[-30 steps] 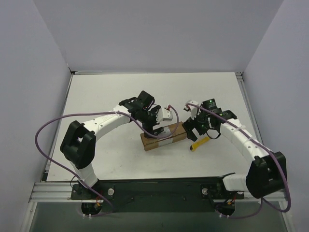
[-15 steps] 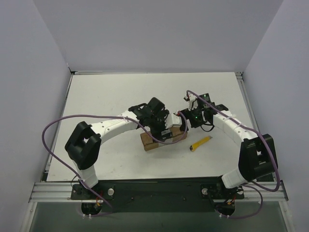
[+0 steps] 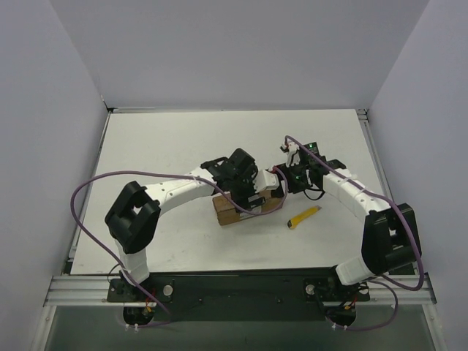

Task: Unpack the express box

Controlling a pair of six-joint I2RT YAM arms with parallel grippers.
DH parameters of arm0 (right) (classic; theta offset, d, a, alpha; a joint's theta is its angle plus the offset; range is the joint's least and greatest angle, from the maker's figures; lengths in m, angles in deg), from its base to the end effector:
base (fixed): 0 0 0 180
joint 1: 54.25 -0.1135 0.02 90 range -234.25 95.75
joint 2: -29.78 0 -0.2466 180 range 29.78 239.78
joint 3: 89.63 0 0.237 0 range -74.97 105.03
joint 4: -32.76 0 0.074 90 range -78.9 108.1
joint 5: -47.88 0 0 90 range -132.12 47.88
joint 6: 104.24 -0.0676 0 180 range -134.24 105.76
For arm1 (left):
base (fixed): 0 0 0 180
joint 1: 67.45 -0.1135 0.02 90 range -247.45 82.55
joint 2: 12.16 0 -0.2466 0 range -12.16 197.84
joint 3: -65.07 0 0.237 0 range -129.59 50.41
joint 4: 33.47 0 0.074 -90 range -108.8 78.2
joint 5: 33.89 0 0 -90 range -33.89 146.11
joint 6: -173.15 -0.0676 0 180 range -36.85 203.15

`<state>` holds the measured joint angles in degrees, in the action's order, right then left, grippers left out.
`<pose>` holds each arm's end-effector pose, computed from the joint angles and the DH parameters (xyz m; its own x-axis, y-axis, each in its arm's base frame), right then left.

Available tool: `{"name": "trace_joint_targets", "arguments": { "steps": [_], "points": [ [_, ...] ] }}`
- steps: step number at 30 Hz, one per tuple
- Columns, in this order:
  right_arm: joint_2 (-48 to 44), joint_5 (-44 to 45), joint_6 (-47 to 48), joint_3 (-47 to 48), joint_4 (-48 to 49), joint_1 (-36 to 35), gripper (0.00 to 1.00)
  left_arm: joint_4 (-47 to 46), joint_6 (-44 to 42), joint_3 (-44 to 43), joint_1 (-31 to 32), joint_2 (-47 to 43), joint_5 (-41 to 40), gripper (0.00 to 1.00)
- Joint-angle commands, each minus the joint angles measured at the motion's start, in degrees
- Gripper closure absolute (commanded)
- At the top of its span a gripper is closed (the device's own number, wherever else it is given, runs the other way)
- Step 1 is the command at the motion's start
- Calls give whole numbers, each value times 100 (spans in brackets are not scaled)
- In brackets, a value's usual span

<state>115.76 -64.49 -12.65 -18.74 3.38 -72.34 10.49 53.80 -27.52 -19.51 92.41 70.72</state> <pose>0.3047 0.1266 0.2022 -0.6505 -0.2395 -0.7207 -0.5636 0.7884 0.2467 0.2499 -0.3024 0.1875 -0.0852 0.8025 -0.5906 0.9807 0.1721 0.0924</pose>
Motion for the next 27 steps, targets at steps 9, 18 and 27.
{"name": "trace_joint_targets", "arguments": {
  "steps": [9,18,27],
  "points": [
    [-933,-617,78,-244,-303,384,18,471,763,-583,-364,432,498,20],
    [-1302,-128,1246,-595,-216,-887,21,674,1220,-873,-813,748,1210,24],
    [-671,637,1037,-271,268,-1188,36,481,2292,-838,-1471,1100,2422,24]
  ]
}}
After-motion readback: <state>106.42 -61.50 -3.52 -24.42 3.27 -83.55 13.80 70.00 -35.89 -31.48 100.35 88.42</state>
